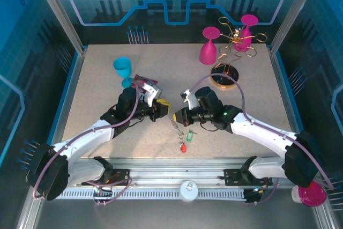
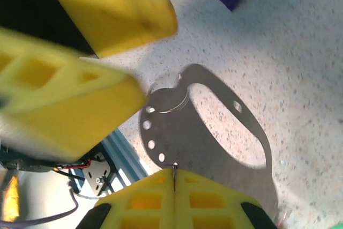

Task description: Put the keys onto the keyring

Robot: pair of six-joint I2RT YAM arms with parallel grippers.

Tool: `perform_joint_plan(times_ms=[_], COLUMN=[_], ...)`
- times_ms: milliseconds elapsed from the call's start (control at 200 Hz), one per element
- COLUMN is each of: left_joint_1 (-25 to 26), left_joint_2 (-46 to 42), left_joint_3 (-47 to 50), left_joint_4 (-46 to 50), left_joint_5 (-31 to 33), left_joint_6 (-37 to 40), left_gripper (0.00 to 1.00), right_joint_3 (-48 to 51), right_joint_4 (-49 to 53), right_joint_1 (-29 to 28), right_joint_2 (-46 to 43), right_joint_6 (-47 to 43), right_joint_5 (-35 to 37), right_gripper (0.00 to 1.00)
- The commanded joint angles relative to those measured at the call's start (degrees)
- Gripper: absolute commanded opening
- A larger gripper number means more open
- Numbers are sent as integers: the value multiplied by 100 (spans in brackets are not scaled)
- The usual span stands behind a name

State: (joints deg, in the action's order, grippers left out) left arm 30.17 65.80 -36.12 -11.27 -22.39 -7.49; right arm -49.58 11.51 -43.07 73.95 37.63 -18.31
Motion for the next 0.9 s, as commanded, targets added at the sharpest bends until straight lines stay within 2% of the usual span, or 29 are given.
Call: perform_joint_plan(times_ms=[0,120,225,325,415,685,801,891], left_joint_1=[25,22,30,65,92,-18,84,489], left_joint_2=[-274,-582,-932,-1206,-1196,-1064,-1151,-1169], left_joint_3=[67,103,180,244,61,-451,-476,-382], left_joint_4=[197,393,528,658,1116,1854,1777,1626], left_joint_5=[297,630,910,1025,929,681,473,755], left_joint_6=[315,856,1476,2082,2400,2692,2860,3274], left_gripper=[54,63,62,54,47,32,23,17], right_joint_3=[-454,-742,-872,-1022,-1223,-1949,-1977,-1928], right_joint_4=[510,848,848,737,788,2054,2165,2046], right_joint_1=[-7,14,23,32,23,158,388,457], right_joint_2=[149,482,659,776,877,948,947,969], right_joint_6=[775,1314,1922,2392,2375,700,946,1466], right_joint_5=[-10,-136,-219,-324,-419,-179,-238,-254], right_gripper=[0,0,0,0,0,0,0,0])
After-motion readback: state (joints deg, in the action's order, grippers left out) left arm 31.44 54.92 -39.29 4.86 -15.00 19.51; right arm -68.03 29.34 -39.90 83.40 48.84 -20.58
